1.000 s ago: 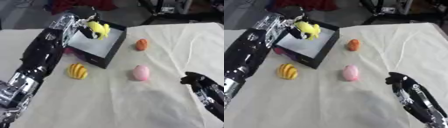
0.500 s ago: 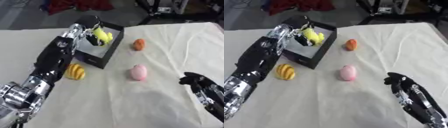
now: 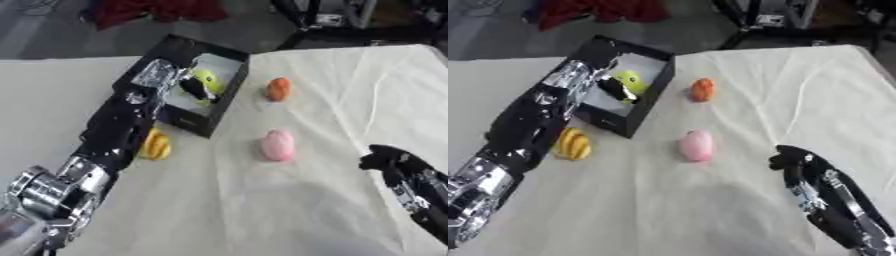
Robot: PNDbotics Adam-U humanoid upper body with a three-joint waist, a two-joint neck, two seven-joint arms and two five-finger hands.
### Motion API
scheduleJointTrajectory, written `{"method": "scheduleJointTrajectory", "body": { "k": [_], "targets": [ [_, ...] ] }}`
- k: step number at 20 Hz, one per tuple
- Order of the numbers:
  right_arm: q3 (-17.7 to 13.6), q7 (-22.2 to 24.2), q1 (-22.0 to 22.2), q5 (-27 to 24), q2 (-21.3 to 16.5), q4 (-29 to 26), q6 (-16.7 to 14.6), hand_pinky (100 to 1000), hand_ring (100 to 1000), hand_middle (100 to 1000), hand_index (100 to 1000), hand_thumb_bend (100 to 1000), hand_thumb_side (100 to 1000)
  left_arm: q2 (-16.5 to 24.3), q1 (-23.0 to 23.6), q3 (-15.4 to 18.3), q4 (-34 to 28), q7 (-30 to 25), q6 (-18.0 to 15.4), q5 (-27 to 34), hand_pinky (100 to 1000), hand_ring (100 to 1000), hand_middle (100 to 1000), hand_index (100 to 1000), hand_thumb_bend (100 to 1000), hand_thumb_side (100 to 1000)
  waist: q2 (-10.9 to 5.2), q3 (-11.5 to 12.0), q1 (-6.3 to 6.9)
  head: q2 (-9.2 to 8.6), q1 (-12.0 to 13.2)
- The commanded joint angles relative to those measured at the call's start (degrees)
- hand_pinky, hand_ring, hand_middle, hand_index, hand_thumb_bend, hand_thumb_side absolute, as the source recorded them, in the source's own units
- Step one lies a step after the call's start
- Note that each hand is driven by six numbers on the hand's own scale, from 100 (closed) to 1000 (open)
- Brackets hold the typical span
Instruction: Pick up objects on the table and place them in the box.
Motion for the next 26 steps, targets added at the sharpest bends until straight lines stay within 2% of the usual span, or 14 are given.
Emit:
{"method": "scheduleJointTrajectory", "body": {
  "k": [1, 5, 8, 14, 18, 21, 26],
  "targets": [
    [-0.19, -0.03, -0.56, -0.29, -0.34, -0.82, -0.08, 867, 746, 706, 862, 100, 727, 2.19, -0.95, -0.45, -1.8, 0.26, 0.42, 1.24, 811, 735, 792, 919, 1000, 689, -1.57, 0.13, -0.84, -0.1, -0.2],
    [-0.33, -0.17, -0.44, -0.25, -0.41, -0.8, -0.05, 867, 746, 706, 862, 100, 721, 4.51, -1.2, -0.61, -3.44, -0.56, 0.4, 2.9, 819, 743, 802, 927, 1000, 709, -1.76, 0.44, -0.76, -0.1, -0.33],
    [-0.4, -0.24, -0.39, -0.23, -0.47, -0.74, -0.03, 867, 746, 707, 862, 100, 720, 7.27, -1.54, -1.47, -6.28, -1.6, -0.89, 4.62, 825, 747, 806, 929, 1000, 710, -1.94, 0.78, -0.63, -0.1, -0.56],
    [-0.8, -0.67, -0.15, 0.06, -0.83, -0.68, 0.02, 867, 746, 707, 862, 100, 719, 15.7, -0.56, -4.42, -14.96, -6.28, -6.12, 9.88, 819, 726, 778, 903, 1000, 578, -2.25, 1.71, -0.16, -0.1, -1.43],
    [-0.84, -0.73, -0.16, 0.16, -1.12, -0.64, 0.02, 867, 747, 707, 862, 100, 719, 21.83, 2.81, -6.32, -21.45, -10.26, -10.11, 13.87, 819, 720, 770, 896, 931, 529, -2.43, 2.24, 0.26, -0.1, -1.45],
    [-0.97, -0.86, -0.18, 0.28, -1.28, -0.65, 0.03, 867, 747, 707, 863, 100, 719, 25.99, 6.77, -7.62, -26.18, -13.17, -13.02, 16.78, 806, 709, 763, 893, 894, 524, -2.35, 2.51, 0.47, -0.1, -1.7],
    [-0.95, -0.91, -0.34, 0.38, -1.35, -0.68, 0.04, 867, 747, 707, 863, 100, 719, 30.74, 14.32, -8.14, -32.52, -18.15, -18.0, 21.77, 797, 699, 747, 875, 847, 482, -2.24, 2.49, 0.67, -0.1, -1.7]
  ]
}}
